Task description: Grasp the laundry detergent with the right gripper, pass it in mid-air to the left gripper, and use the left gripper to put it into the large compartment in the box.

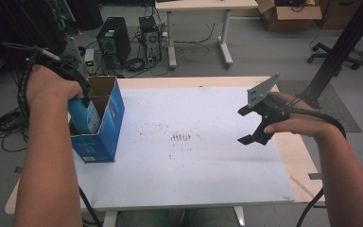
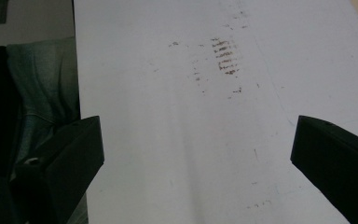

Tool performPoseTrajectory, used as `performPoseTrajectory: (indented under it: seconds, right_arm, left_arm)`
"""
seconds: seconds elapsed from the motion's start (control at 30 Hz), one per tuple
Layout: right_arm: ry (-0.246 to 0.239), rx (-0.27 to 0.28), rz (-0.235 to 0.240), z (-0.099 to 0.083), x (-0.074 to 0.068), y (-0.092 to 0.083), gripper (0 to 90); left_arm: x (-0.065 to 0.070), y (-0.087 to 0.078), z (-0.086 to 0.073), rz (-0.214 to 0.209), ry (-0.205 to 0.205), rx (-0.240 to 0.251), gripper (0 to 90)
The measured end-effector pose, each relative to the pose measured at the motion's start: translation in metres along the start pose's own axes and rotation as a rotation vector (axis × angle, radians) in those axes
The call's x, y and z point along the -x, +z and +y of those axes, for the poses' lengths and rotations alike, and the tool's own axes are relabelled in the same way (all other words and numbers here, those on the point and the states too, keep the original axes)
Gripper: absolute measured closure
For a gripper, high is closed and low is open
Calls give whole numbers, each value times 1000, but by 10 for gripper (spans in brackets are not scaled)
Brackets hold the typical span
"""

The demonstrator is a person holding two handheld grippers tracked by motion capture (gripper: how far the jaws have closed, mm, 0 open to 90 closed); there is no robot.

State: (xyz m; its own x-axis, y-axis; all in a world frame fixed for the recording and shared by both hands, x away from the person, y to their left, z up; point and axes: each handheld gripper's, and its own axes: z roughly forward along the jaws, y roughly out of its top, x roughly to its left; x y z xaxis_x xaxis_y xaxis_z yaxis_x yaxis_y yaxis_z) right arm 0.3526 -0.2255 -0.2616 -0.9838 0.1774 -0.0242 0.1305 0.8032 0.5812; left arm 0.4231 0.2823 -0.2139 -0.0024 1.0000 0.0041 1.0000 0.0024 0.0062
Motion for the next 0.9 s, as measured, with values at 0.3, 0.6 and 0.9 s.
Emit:
performPoseTrajectory:
  seconds: [0.3, 0.6, 0.9]
  right_arm:
    - [-8, -3, 2, 1, -3, 2, 28]
    - [-2, -10, 4, -2, -4, 1, 27]
    - [0, -11, 2, -4, -3, 2, 25]
  left_arm:
    - [1, 28, 1, -8, 4, -20, 384]
    - [3, 55, 4, -6, 12, -33, 384]
    - [2, 71, 6, -6, 22, -51, 384]
